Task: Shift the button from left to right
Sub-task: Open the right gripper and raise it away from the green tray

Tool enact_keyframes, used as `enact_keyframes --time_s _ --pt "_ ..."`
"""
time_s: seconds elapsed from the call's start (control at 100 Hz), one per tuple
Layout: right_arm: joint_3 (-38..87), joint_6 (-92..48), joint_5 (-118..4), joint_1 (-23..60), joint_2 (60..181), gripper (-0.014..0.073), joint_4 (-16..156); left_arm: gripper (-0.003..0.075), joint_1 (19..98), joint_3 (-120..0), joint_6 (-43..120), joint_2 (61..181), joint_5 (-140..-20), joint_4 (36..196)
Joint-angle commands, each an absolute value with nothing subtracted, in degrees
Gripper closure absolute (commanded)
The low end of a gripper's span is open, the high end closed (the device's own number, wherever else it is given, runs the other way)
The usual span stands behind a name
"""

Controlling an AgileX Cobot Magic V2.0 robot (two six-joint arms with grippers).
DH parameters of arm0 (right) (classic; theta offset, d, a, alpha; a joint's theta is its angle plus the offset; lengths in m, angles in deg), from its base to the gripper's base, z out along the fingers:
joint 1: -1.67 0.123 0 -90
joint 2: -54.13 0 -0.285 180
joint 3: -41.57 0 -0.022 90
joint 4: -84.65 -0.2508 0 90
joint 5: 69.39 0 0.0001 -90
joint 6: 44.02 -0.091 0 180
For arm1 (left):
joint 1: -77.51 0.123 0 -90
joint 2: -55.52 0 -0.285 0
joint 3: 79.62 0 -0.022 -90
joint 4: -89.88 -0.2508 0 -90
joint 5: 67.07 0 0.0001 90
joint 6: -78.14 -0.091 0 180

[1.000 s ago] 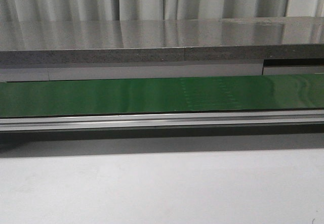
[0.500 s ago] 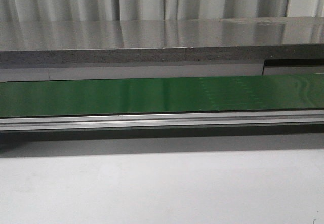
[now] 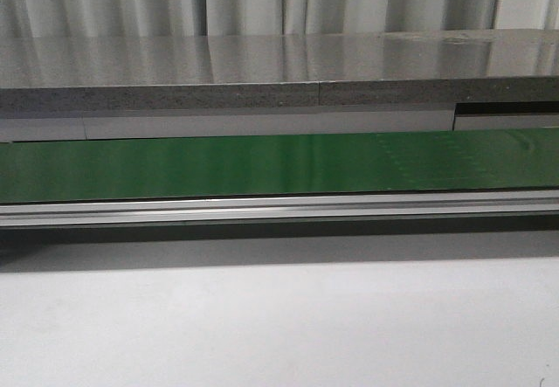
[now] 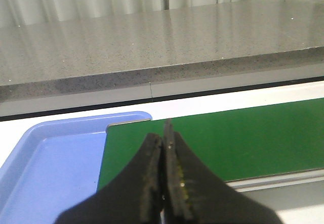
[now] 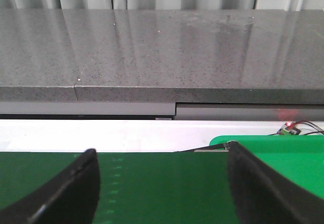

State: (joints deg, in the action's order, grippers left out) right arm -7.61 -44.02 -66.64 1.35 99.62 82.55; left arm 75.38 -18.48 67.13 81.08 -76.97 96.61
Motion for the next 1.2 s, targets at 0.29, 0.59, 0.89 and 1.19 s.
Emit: enact_keyframes --time_s 0.29,0.59,0.89,1.19 --pt "-15.88 -44.02 -70.76 1.4 85.49 0.0154 82.5 0.0739 74.97 -20.04 67.25 81.48 -71.99 96.84" --pt "-15.88 -44.02 -70.35 1.4 85.51 0.0616 82.5 0.0739 74.97 -20.04 67.25 81.48 -71.99 96.84" --pt "-15.88 -44.02 -70.35 1.4 85.51 0.0662 82.5 0.0739 74.97 -20.04 67.25 81.48 -71.99 96.84" --pt "-15.88 -44.02 -70.35 1.4 85.51 0.0662 82.5 0.0739 74.97 -20.04 67.25 81.48 -71.99 96.84"
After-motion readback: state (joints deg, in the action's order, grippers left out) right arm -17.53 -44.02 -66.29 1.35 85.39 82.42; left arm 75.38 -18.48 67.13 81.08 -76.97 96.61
